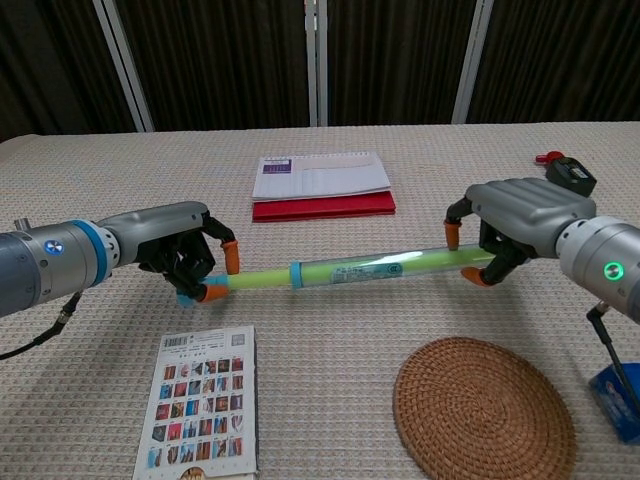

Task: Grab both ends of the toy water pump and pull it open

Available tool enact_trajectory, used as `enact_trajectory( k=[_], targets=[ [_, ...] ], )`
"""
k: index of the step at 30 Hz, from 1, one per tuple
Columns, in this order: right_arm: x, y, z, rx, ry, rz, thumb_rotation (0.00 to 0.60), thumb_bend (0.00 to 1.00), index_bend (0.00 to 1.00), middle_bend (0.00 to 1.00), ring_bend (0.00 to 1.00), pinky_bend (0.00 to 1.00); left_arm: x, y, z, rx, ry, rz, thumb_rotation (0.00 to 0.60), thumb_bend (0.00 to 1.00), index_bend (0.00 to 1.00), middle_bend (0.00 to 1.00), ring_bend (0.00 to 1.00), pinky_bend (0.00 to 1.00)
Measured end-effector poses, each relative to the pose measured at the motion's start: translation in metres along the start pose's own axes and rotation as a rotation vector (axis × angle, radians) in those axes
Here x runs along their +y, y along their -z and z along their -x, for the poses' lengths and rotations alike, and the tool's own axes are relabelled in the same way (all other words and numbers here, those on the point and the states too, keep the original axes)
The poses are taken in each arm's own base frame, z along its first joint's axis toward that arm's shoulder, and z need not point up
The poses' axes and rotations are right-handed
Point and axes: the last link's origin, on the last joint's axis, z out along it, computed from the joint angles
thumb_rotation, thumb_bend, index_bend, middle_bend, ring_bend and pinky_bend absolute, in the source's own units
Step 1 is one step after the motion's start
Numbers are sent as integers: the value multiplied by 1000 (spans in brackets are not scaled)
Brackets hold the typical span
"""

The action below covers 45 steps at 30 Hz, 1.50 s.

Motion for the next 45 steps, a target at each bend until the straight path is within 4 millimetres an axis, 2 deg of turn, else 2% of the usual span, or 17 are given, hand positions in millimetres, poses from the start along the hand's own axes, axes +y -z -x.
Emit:
enact_trajectory(
  k=[9,18,45],
  targets=[
    [4,1,-7,17,0,6,600,467,648,1000,1000,1000,-11,2,-12,16,-42,-23,600,486,784,833,784,927],
    [13,1,-15,37,3,24,600,465,650,1000,1000,1000,-34,9,-20,27,-63,-76,600,485,786,833,784,927],
    [46,1,-25,80,19,83,600,466,654,1000,1000,1000,-88,22,-30,45,-79,-176,600,487,788,833,783,927]
  ],
)
